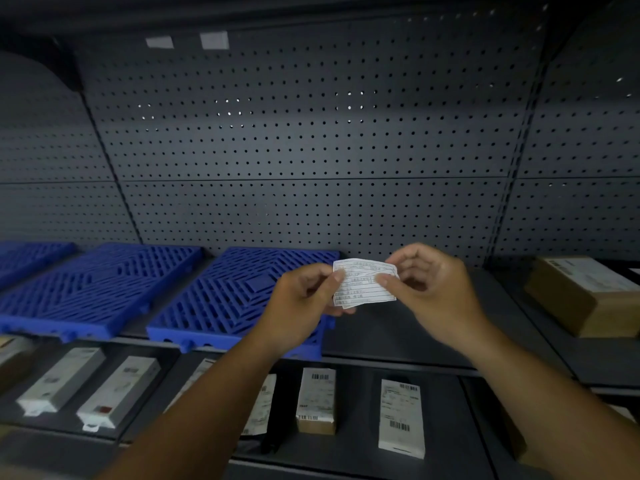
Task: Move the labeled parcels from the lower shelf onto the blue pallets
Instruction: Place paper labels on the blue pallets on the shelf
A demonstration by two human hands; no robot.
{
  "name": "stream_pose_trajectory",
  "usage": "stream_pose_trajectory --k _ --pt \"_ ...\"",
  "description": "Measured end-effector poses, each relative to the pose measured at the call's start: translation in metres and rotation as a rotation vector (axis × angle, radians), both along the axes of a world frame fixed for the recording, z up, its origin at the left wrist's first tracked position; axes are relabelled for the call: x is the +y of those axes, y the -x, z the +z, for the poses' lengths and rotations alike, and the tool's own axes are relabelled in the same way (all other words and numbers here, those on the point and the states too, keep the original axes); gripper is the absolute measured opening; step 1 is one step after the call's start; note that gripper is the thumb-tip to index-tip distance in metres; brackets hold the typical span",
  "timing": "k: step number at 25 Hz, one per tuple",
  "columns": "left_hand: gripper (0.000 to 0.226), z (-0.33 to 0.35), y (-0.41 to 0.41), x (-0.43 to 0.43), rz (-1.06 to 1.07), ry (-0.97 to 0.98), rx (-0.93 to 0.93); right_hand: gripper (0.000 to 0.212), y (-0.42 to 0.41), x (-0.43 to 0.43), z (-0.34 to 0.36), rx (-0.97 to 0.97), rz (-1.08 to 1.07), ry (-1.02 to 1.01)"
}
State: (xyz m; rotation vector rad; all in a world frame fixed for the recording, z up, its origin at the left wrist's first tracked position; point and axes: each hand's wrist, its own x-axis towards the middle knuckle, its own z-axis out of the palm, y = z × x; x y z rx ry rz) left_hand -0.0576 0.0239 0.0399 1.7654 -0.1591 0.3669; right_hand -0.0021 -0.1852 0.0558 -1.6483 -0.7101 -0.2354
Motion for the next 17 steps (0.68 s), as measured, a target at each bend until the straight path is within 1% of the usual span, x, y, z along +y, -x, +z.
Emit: stream_pose_trajectory --k 7,11,14,16,17 --pt "0.009 0.001 0.008 -0.002 0.088 0.066 -0.024 0.020 0.001 -0.001 -0.008 0.030 0.071 -0.036" --pt "0.009 0.004 0.010 0.006 0.138 0.143 -0.034 0.026 0.002 0.006 -0.007 0.072 0.121 -0.040" --pt "0.013 0.006 0.012 0.018 0.141 0.153 -0.023 0.025 0.003 0.018 -0.006 0.075 0.129 -0.046" --pt "0.011 0.006 0.012 0.027 0.114 0.185 -0.021 0.022 0.001 0.027 -0.004 0.081 0.111 -0.062" --pt "0.018 0.004 0.012 0.034 0.104 0.189 -0.030 0.021 -0.001 0.033 -0.003 0.089 0.094 -0.070"
